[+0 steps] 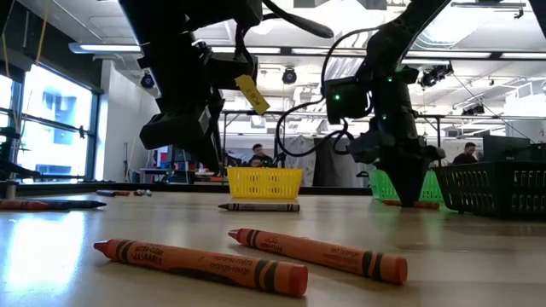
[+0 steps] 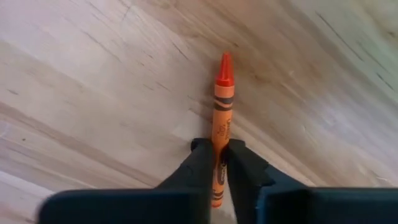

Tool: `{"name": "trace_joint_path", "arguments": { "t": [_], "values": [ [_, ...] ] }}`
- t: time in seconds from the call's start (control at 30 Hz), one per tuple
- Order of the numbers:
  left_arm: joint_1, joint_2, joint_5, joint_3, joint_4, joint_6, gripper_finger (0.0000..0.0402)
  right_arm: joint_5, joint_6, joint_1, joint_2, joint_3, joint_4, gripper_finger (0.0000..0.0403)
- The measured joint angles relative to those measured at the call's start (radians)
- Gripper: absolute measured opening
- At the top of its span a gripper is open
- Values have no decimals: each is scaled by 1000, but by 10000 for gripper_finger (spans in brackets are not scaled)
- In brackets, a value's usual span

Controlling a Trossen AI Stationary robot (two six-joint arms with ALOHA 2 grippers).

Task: Sort crayons
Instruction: Put the orange crayon into the black basket

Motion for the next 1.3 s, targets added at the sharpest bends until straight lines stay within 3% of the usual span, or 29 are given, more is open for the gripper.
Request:
{"name": "trace_joint_path", "arguments": {
  "t": [0.23,0.4,0.63,0.8,0.97,1.1,1.3],
  "values": [
    [0,0,0,0,-2,-10,102,-36,-64,1,5,27,-6,8],
    [2,0,2,0,-18,-43,102,-33,-118,26,-26,129,9,5],
    [3,0,5,0,-29,-101,102,88,-122,115,-163,285,-195,3],
    [3,0,5,-7,-33,-124,102,195,50,248,-318,323,-389,2],
    [3,0,3,-7,-30,-162,102,284,299,432,-455,261,-434,2],
    [3,0,3,-7,-26,-185,102,349,459,558,-513,135,-436,2],
    [3,0,19,-7,-23,-213,102,383,554,630,-543,-64,-355,2]
  ]
}}
